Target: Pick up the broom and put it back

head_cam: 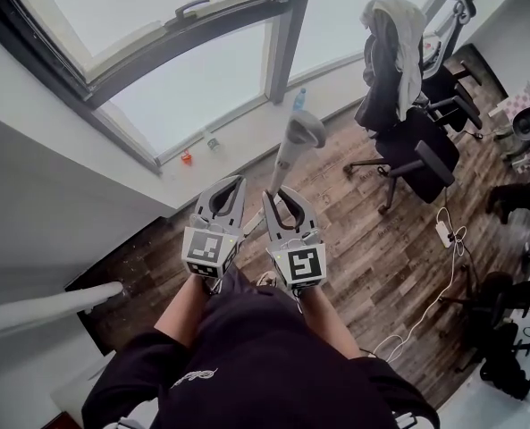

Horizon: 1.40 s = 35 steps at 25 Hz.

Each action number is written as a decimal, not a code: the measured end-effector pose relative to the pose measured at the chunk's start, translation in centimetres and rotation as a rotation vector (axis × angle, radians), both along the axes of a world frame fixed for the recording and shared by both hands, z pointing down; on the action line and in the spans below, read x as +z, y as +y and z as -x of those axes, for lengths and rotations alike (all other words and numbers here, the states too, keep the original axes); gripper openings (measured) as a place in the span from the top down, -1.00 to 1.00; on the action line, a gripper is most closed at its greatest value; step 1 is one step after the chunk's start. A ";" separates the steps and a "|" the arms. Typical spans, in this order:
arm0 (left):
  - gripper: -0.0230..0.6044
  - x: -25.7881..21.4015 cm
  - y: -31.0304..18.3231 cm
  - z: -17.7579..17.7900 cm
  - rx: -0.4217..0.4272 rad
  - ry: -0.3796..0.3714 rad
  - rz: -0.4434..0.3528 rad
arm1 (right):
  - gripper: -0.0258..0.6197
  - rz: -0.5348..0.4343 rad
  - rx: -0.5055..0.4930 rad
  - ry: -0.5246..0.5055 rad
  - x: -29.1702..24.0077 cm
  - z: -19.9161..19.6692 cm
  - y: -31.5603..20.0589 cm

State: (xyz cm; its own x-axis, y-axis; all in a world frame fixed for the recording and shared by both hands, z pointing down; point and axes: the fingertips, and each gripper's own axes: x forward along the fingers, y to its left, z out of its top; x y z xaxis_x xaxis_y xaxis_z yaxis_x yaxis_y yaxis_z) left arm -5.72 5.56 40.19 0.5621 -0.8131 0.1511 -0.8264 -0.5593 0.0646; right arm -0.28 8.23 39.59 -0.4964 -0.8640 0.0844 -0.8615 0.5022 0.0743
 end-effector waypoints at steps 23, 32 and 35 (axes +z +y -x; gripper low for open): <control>0.93 2.3 -7.3 0.7 0.130 0.047 0.083 | 0.66 0.064 0.177 0.019 2.6 -0.3 -7.4; 0.93 0.6 -12.2 1.5 0.218 0.068 0.064 | 0.66 0.037 0.291 0.015 0.1 0.0 -12.4; 0.93 0.1 -13.6 2.4 0.244 0.072 0.051 | 0.66 0.021 0.322 0.014 -0.5 0.4 -13.8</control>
State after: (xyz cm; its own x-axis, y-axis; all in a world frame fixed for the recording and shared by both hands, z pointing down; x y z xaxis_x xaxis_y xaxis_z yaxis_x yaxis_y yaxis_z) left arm -8.08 -8.02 40.30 0.7513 -0.6448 0.1404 -0.6599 -0.7359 0.1516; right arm -0.69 -5.61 39.12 -0.1960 -0.9746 0.1086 -0.9754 0.2051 0.0802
